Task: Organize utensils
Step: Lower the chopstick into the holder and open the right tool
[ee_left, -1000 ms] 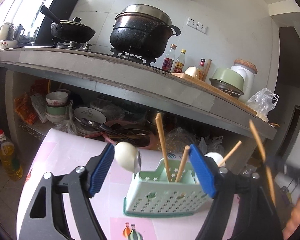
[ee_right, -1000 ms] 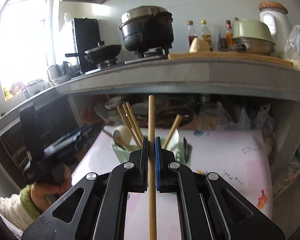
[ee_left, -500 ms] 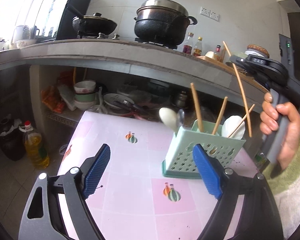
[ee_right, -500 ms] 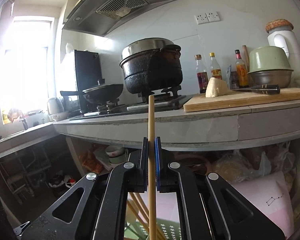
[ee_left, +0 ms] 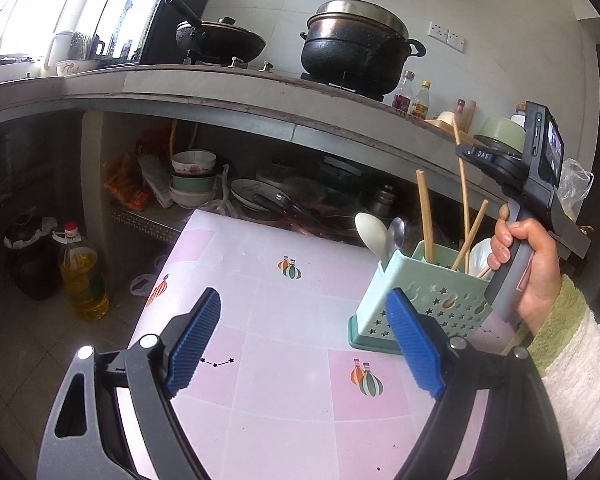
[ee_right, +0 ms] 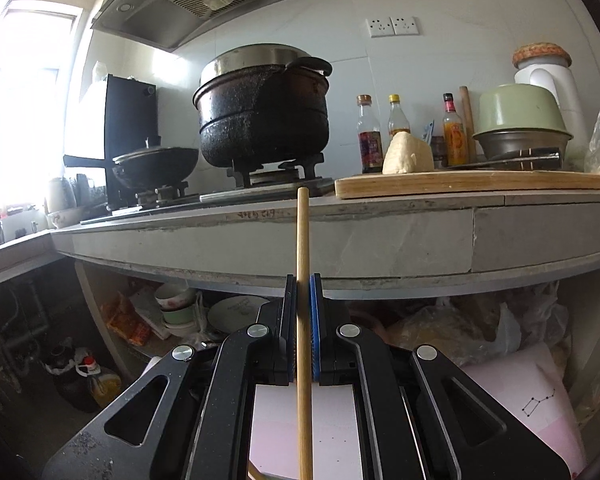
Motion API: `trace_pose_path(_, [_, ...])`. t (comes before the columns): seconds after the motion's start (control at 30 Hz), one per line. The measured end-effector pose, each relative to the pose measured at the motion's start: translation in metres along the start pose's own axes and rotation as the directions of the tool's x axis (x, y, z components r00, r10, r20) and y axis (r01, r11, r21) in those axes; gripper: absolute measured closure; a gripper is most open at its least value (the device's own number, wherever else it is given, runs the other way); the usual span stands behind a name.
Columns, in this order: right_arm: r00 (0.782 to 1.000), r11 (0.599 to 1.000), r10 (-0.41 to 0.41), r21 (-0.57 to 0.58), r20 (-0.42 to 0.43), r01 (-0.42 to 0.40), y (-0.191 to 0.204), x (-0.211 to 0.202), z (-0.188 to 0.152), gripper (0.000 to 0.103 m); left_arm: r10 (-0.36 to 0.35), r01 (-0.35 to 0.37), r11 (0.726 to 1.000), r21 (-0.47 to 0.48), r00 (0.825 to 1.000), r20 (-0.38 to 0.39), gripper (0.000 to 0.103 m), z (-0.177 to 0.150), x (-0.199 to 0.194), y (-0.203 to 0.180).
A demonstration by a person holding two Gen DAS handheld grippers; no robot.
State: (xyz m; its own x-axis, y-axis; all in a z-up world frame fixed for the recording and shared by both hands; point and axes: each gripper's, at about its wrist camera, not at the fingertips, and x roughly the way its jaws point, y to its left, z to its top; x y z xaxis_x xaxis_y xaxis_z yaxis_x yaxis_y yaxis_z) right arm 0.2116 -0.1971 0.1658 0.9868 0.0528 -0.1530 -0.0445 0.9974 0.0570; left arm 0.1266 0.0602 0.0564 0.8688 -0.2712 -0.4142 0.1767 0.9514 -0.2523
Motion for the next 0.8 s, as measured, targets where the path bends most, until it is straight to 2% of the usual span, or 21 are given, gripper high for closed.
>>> trace_pose_path(0.17, [0.999,1.0,-0.021,-0.024,-0.04,0.02,0.0,0.009,-0.009,0.098,-0.001,0.001,1.0,-0.018,1.0,-0.013,0.021,-0.003,0.002,0.004])
trace_pose_path(0.47, [0.999,0.987,-0.026,-0.159,-0.031,0.021,0.009,-0.01,-0.022,0.098,0.002,-0.002,1.0,-0.02,1.0,-0.021,0.021,-0.005,0.004,0.005])
trace_pose_path(0.6, [1.0,0.969,-0.013,-0.248,-0.025,0.006,0.013,-0.026,-0.031,0.098,0.0,-0.001,1.0,-0.015,1.0,-0.025,0.021,-0.005,0.005,0.004])
trace_pose_path(0.73, [1.0,0.932,0.007,-0.361,-0.018,-0.013,0.02,-0.049,-0.046,0.098,-0.003,0.002,1.0,-0.013,1.0,-0.03,0.021,-0.006,0.006,0.002])
trace_pose_path(0.8, [0.999,0.923,0.024,-0.382,-0.033,-0.035,0.02,-0.059,-0.053,0.097,-0.005,0.004,1.0,-0.012,0.999,-0.033,0.021,-0.006,0.007,0.001])
